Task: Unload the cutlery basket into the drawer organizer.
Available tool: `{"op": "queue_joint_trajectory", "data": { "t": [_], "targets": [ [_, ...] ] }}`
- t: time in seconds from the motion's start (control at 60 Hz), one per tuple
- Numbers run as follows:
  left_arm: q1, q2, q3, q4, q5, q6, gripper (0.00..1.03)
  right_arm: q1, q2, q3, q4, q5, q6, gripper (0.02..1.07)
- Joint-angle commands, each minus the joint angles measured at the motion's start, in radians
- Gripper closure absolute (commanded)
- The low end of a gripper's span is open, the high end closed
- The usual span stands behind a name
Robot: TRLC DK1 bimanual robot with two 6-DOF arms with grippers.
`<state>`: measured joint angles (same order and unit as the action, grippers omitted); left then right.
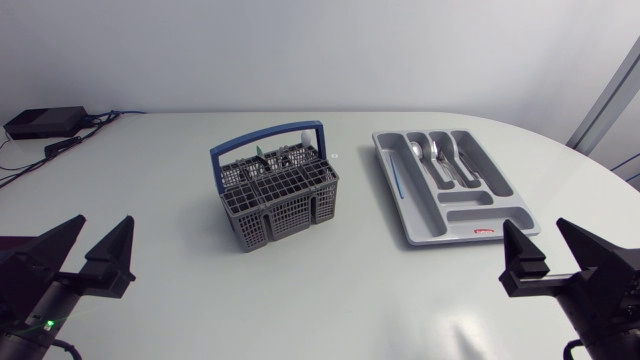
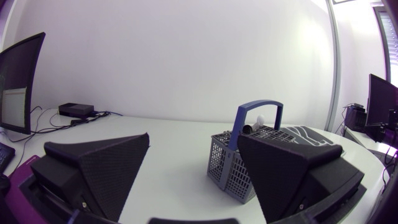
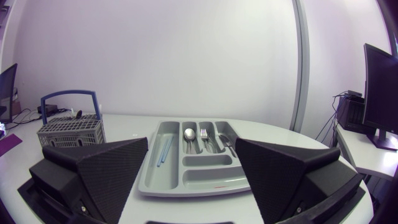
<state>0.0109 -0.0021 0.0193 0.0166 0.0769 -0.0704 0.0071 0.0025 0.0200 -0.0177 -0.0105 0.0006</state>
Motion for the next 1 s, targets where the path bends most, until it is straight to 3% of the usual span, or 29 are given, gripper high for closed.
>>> {"op": "queue_joint_trajectory", "data": {
  "t": [0.0, 0.433, 0.633, 0.983],
  "targets": [
    [0.001, -0.009, -0.019, -0.001, -0.005, 0.001, 0.04, 0.013, -0.007, -0.020, 0.010, 0.000, 0.019, 0.06],
    [0.001, -0.013, -0.021, 0.011, -0.005, -0.005, 0.05, 0.016, -0.010, -0.020, 0.015, 0.001, 0.015, 0.06],
    [0.001, 0.008, 0.077, -0.037, -0.005, -0.003, 0.05, 0.037, 0.007, 0.066, 0.012, -0.002, -0.005, 0.06],
    [-0.017, 0.484, 0.380, -0.058, -0.025, -0.029, 0.05, 0.070, 0.468, 0.273, 0.140, 0.014, 0.029, 0.06]
  ]
}}
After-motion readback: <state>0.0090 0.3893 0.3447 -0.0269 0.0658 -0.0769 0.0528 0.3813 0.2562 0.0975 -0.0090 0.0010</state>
